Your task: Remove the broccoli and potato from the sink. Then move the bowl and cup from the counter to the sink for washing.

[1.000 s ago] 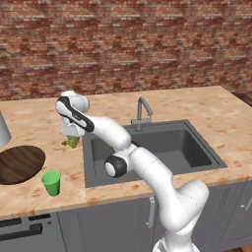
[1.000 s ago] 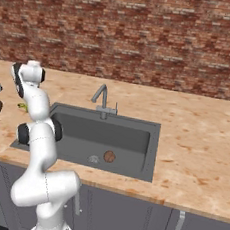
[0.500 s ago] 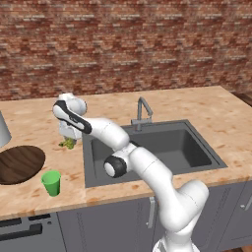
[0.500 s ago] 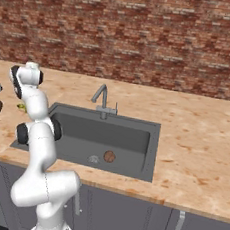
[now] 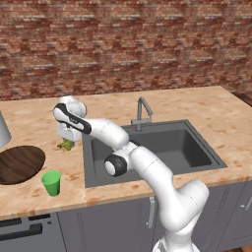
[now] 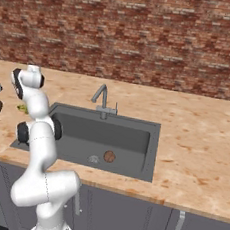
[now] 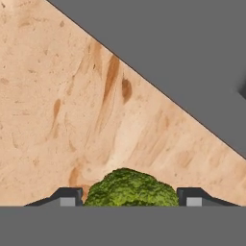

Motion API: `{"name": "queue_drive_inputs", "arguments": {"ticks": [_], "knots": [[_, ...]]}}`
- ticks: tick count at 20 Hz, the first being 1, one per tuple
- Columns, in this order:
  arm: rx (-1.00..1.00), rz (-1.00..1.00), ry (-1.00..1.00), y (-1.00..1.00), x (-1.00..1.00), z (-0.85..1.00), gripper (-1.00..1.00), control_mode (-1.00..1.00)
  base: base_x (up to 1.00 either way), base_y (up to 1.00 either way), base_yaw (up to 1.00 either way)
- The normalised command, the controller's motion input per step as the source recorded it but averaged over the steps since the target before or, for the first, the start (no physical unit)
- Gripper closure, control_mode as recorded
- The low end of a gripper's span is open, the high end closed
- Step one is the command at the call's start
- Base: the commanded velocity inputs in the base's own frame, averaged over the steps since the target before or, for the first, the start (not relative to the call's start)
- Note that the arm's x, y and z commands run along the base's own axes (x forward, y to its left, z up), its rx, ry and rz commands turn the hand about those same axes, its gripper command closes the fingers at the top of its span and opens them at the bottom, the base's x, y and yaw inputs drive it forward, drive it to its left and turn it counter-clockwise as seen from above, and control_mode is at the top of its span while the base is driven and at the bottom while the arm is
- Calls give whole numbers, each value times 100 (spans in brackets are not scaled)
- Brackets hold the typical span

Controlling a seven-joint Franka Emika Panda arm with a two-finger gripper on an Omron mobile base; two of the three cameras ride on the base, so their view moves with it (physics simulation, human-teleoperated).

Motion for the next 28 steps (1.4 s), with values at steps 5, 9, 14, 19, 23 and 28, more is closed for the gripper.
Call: {"name": "queue_drive_inputs", "arguments": {"ticks": [5, 9, 14, 19, 23, 28], "knots": [[0, 0, -2, 15, 12, -18, 100, -100, 0, 0, 0], [0, 0, -4, 13, 7, -19, 100, -100, 0, 0, 0], [0, -2, -2, 10, 7, -19, 100, -100, 0, 0, 0], [0, -3, -1, 6, 1, -20, 100, -100, 0, 0, 0], [0, -4, -1, 5, 0, -23, -100, -100, 0, 0, 0], [0, -5, 0, 2, 0, -24, -100, -100, 0, 0, 0]]}}
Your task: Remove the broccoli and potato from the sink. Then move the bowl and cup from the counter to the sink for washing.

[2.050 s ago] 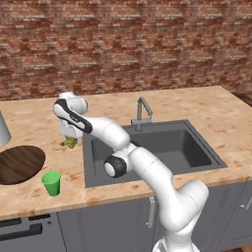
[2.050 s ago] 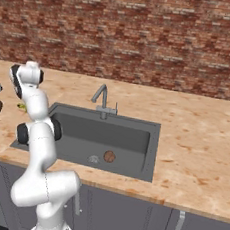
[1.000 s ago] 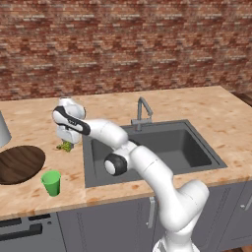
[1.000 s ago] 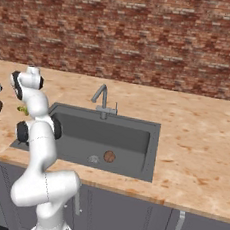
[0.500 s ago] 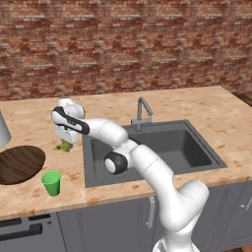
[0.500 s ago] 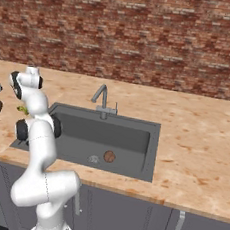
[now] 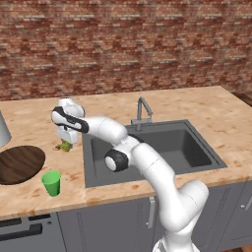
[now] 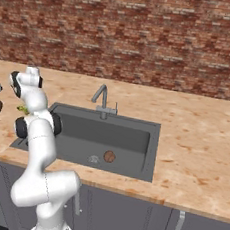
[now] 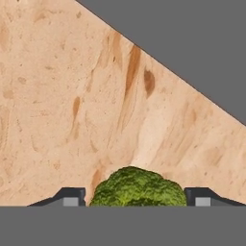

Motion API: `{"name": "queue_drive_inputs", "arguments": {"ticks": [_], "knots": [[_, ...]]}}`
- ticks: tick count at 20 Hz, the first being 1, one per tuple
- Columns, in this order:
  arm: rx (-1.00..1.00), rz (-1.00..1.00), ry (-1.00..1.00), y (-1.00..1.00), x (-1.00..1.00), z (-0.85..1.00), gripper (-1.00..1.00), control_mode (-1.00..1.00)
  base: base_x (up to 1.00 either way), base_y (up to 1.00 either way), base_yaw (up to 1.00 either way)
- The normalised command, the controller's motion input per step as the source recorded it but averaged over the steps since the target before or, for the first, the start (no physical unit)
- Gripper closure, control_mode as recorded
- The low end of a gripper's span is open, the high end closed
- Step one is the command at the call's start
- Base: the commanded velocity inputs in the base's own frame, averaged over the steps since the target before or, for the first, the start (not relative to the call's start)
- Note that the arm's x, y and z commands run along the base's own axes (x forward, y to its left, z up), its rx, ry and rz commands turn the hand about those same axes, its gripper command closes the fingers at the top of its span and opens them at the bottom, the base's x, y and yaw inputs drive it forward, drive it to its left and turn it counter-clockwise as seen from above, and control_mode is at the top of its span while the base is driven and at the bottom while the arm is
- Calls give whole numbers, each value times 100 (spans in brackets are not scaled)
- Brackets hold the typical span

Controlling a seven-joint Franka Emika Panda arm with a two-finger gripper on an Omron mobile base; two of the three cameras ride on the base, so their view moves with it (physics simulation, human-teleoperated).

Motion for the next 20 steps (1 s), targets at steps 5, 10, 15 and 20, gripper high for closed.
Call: {"name": "queue_drive_inputs", "arguments": {"ticks": [5, 10, 15, 20], "knots": [[0, -6, 0, 0, -2, -7, -100, -100, 0, 0, 0], [0, -7, 0, 0, -7, -1, -100, -100, 0, 0, 0], [0, -10, 1, -2, -10, 6, -100, -100, 0, 0, 0], [0, -7, 5, -4, -6, 22, -100, -100, 0, 0, 0]]}}
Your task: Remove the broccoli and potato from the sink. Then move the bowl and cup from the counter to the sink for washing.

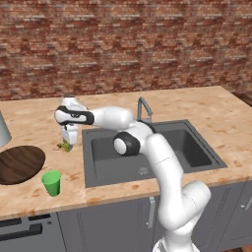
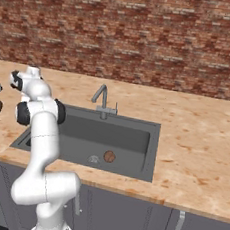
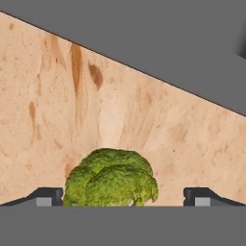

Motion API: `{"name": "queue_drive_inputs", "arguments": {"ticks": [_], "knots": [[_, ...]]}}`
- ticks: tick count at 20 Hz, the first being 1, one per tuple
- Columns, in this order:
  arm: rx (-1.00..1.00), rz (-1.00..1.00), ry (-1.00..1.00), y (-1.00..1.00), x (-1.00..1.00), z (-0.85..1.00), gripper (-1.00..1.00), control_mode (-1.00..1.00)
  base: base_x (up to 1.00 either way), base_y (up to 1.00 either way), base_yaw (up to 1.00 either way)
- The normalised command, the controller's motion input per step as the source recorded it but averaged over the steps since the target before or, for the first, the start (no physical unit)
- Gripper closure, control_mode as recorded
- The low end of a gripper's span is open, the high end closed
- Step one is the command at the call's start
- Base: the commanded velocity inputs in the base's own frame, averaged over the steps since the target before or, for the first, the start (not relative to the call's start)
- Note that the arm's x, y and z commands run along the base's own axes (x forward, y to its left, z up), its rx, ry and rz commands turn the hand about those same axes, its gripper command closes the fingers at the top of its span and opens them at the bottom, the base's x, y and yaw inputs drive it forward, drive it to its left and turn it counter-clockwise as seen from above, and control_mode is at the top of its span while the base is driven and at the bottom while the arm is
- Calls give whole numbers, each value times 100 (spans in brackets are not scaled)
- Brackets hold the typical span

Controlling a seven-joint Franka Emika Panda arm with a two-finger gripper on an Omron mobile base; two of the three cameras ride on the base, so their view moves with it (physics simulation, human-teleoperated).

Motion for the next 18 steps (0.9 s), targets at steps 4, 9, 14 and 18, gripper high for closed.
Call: {"name": "queue_drive_inputs", "arguments": {"ticks": [4, 9, 14, 18], "knots": [[0, -6, 8, -5, -9, 23, -100, -100, 0, 0, 0], [0, -5, 7, -6, -8, 24, -100, -100, 0, 0, 0], [0, -5, 3, -7, -5, 29, -100, -100, 0, 0, 0], [0, -3, 0, -12, -7, 32, -100, -100, 0, 0, 0]]}}
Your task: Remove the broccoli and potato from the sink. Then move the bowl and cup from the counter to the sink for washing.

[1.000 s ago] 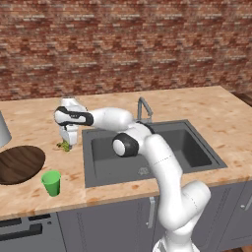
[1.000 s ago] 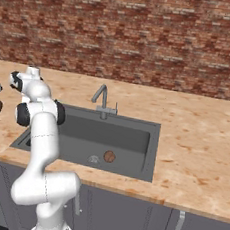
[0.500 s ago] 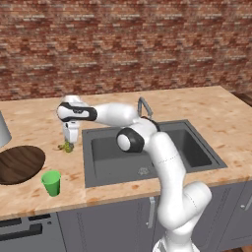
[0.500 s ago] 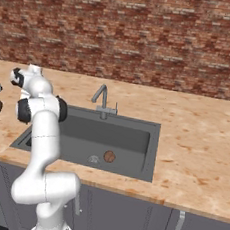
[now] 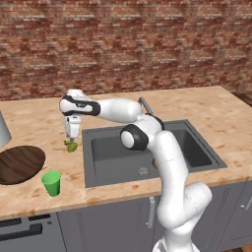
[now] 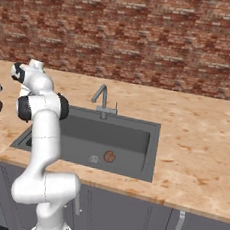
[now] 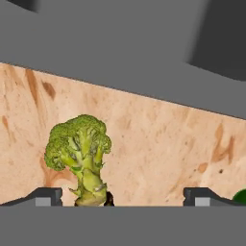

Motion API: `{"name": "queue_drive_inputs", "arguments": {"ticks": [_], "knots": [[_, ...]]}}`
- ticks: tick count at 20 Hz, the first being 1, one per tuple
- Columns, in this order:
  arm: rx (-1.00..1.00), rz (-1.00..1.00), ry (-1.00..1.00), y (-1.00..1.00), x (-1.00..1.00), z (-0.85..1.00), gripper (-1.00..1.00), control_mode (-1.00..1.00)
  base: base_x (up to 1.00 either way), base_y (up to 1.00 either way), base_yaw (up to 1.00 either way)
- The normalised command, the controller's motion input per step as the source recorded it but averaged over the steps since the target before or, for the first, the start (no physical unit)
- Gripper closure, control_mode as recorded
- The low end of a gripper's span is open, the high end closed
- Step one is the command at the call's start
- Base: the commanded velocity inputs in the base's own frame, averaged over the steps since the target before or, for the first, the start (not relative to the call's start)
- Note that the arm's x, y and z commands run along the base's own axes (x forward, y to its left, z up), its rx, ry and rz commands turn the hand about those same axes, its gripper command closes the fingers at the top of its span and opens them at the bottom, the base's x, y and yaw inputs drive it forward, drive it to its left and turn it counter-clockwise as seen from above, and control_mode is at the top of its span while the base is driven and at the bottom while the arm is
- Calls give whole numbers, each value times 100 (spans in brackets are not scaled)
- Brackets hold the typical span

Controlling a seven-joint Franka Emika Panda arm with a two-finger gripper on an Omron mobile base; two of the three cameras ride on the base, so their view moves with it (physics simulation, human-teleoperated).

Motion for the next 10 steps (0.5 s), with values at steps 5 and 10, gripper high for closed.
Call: {"name": "queue_drive_inputs", "arguments": {"ticks": [5, 10], "knots": [[-3, 0, 0, -12, -8, 29, -100, -100, 0, 0, 0], [-2, 0, 0, -11, -8, 28, -100, -100, 0, 0, 0]]}}
